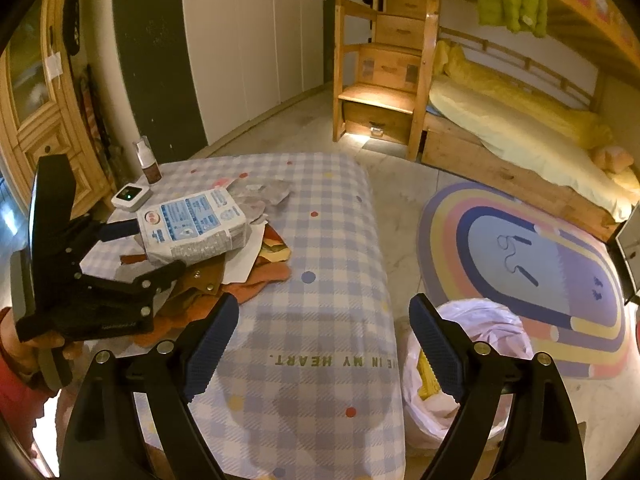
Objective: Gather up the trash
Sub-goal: 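Move the left tool back to the table and grasp the milk carton, then lift the milk carton with the left tool while the right tool grasps white paper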
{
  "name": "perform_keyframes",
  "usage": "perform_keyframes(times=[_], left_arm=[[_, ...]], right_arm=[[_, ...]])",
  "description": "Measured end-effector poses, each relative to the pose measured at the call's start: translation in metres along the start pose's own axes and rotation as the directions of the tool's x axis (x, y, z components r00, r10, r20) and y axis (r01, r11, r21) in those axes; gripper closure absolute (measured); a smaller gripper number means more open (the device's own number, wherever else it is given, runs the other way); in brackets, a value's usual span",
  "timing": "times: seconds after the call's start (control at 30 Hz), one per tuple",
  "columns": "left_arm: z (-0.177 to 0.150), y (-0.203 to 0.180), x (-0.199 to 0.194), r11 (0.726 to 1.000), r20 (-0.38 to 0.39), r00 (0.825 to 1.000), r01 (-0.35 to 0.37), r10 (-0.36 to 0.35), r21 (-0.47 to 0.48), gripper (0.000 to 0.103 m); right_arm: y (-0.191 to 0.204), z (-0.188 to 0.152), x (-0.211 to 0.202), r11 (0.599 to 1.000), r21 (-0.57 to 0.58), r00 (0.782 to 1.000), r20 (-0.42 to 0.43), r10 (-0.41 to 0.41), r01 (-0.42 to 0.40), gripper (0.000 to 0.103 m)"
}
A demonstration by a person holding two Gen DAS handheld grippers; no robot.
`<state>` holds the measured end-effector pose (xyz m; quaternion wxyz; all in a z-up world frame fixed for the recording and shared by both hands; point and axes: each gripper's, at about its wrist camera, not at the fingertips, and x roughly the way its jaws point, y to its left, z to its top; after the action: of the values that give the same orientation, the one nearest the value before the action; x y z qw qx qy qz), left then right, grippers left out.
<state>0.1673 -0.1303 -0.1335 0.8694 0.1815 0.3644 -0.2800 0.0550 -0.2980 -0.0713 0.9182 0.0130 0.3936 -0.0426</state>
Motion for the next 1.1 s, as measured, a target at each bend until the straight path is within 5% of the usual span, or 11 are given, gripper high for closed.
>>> perform_keyframes(times=[0.2,0.5,0.9,1.1], left_arm=[[0.003,0.001,-0.007,1.000,0.042,0.999,-0.006,0.007,-0.030,0.031],[0.001,0.016,-0.067,0.988,0.165,0.984,-0.037,0.062,-0.149,0.032],[-0.075,0.047,-0.141,0.942,0.170,0.954,-0.198,0.249,-0.269,0.032],[-0.107,0.057,-0.149,0.923,0.147,0.951,-0.216,0.273,-0.318,0.032]], right_arm=[[-0.002,-0.004,-0.002,1.000,0.007,1.000,-0.002,-0.004,0.004,0.016],[0.009,-0.009,-0.016,1.000,-0.009,1.000,0.017,0.016,-0.015,0.016],[0.073,-0.019,-0.011,0.986,-0.132,0.995,0.008,0.101,-0.099,0.022],[0.119,-0.024,-0.005,0.964,-0.215,0.988,-0.005,0.156,-0.154,0.027]])
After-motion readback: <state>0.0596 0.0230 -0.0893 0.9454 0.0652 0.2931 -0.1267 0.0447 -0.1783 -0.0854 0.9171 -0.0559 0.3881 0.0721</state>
